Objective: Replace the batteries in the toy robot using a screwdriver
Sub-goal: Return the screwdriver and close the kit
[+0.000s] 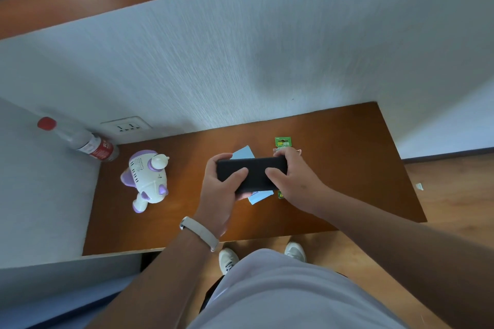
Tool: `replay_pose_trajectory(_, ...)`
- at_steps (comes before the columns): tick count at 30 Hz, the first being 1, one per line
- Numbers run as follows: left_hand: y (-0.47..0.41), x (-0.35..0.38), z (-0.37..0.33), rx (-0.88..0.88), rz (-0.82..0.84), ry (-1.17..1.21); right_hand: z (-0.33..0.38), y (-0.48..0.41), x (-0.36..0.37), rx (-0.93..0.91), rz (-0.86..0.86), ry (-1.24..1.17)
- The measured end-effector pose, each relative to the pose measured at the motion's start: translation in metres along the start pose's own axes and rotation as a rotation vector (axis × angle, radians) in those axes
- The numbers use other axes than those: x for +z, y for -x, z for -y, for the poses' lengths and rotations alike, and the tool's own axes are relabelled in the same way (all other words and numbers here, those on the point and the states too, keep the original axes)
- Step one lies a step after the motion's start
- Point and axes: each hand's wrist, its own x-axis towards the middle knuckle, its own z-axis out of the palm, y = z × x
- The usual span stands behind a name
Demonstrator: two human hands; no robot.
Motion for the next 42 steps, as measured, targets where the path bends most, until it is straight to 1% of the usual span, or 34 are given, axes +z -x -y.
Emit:
replay_pose_trajectory(4,-0.002,-0.012,-0.002,-0.019,0.019,0.035,-0.003,0.002,-0.004,0.019,-0.001,-0.019)
replay_pose_trajectory(8,-0.003,-0.016,-0.003,-0.092,-0.024,0.215,-0.006,0.004,0.001,0.063,-0.011,-0.101)
replay_pose_trajectory(10,-0.004,-0.017,-0.002,-0.126,-0.016,0.31,-0.007,0.005,0.006,0.113,0.004,-0.176)
replay_pose_trajectory(12,-0.003,-0.015,0.001,-0.143,0.017,0.348,-0.006,0.007,0.012,0.15,0.014,-0.236)
replay_pose_trajectory(17,-0.006,-0.011,0.012,-0.161,0.062,0.289,-0.004,0.008,0.033,0.172,0.023,-0.247)
replay_pose_trajectory(27,-0.033,-0.05,0.02,-0.223,0.119,0.155,0.003,0.001,0.076,0.208,-0.011,-0.261)
replay_pose_trajectory(31,-0.046,-0.064,0.021,-0.247,0.169,0.149,-0.004,-0.004,0.083,0.266,-0.075,-0.231)
replay_pose_trajectory(34,-0.056,-0.074,0.022,-0.256,0.198,0.137,-0.019,-0.006,0.079,0.307,-0.182,-0.153)
replay_pose_trajectory(38,-0.068,-0.087,0.024,-0.281,0.247,0.147,-0.052,-0.009,0.066,0.407,-0.473,0.107)
replay_pose_trajectory(40,-0.073,-0.092,0.025,-0.289,0.264,0.152,-0.066,-0.012,0.06,0.465,-0.538,0.207)
replay_pose_trajectory(42,-0.076,-0.096,0.027,-0.287,0.275,0.145,-0.076,-0.017,0.059,0.513,-0.535,0.282)
